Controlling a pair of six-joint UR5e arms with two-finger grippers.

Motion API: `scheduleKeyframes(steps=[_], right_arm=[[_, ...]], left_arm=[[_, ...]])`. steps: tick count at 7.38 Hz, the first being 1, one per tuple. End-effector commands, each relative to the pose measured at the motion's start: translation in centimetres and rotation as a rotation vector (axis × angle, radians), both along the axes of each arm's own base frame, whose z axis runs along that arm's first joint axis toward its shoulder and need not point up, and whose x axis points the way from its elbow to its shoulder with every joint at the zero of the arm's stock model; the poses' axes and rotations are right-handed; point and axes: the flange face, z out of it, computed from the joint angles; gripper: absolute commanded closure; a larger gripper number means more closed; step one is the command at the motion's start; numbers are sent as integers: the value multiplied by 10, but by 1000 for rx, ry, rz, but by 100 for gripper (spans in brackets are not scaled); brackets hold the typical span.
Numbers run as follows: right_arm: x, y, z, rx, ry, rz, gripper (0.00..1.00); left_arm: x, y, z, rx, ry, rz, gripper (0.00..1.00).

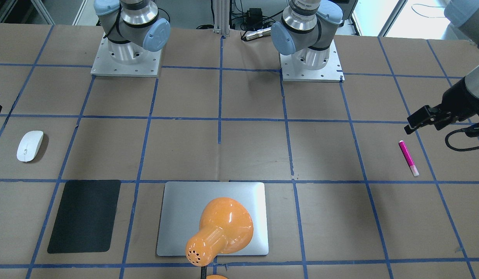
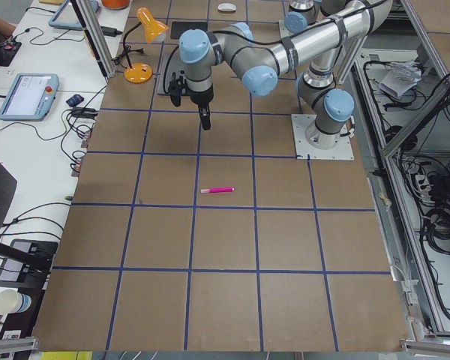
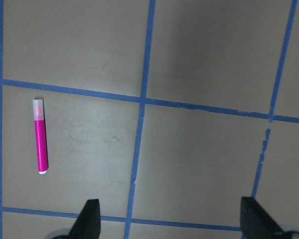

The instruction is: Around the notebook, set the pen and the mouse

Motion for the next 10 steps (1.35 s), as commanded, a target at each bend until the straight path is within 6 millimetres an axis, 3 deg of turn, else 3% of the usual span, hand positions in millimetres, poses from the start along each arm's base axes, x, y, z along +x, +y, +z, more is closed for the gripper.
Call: scheduleKeyframes(steps=[1, 3, 4, 9, 10], right_arm=[[-39, 18, -80, 1, -26, 20, 0], [-41, 23, -137, 9, -32, 11, 0], [-45, 18, -164, 18, -39, 11, 0], [-63, 24, -222, 30, -108, -37, 0], [-60, 28, -229, 42, -120, -41, 0]], left_arm=[[54, 32, -75, -14, -61, 27, 0], [83, 44, -133, -51, -92, -10, 0], [89, 39, -154, -43, -82, -5, 0], [100, 31, -197, -70, -53, 18, 3], [100, 31, -202, -68, -50, 40, 10]])
